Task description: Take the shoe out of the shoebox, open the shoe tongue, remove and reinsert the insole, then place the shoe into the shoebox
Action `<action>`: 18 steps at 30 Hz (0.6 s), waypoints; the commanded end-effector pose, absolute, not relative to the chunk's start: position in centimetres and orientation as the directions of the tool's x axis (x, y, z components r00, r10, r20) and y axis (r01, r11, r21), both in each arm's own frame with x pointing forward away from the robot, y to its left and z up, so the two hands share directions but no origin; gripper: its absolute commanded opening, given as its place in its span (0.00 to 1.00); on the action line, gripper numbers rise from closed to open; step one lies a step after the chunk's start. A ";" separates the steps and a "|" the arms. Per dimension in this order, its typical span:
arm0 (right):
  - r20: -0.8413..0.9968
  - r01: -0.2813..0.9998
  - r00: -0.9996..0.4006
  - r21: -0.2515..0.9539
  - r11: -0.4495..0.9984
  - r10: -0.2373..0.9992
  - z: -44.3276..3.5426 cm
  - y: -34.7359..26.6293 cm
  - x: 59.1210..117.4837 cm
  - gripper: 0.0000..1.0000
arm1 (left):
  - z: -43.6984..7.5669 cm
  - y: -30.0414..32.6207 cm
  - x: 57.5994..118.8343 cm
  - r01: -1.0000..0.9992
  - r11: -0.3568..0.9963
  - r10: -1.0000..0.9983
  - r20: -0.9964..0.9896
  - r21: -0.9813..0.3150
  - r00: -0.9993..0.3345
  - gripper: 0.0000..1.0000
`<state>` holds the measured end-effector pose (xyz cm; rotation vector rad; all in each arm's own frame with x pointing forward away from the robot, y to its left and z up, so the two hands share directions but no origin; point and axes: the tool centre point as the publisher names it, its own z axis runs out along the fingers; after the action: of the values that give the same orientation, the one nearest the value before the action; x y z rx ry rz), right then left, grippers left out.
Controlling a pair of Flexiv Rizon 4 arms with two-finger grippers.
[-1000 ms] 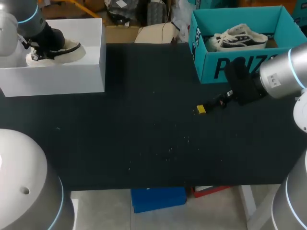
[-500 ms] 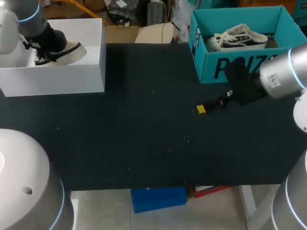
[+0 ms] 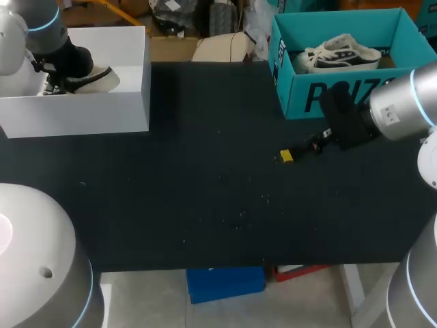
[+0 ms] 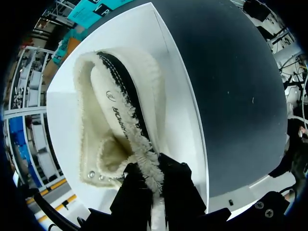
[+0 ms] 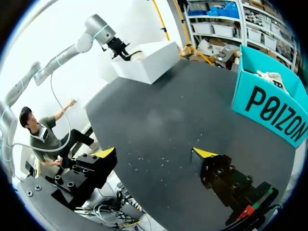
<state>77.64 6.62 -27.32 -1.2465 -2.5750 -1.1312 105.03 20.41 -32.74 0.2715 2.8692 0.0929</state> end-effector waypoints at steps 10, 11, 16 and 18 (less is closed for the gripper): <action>0.351 0.703 -0.669 0.587 0.403 0.655 -27.3 6.7 77.7 1.00 | -29.9 18.6 105.4 0.214 0.974 0.228 -0.330 0.076 -0.916 1.00; 0.351 0.703 -0.669 0.587 0.403 0.655 -27.3 6.7 77.7 1.00 | -29.1 18.2 105.7 0.222 0.971 0.237 -0.348 0.083 -0.907 1.00; 0.351 0.703 -0.669 0.587 0.403 0.655 -27.3 6.7 77.7 1.00 | -26.6 16.7 105.8 0.253 0.964 0.266 -0.366 0.084 -0.892 1.00; 0.351 0.703 -0.669 0.587 0.403 0.655 -27.3 6.7 77.7 1.00 | -25.8 15.9 105.5 0.267 0.960 0.279 -0.359 0.083 -0.891 1.00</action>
<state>77.64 6.62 -27.32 -1.2465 -2.5750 -1.1312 106.36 16.39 -27.21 0.3891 2.7287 0.0316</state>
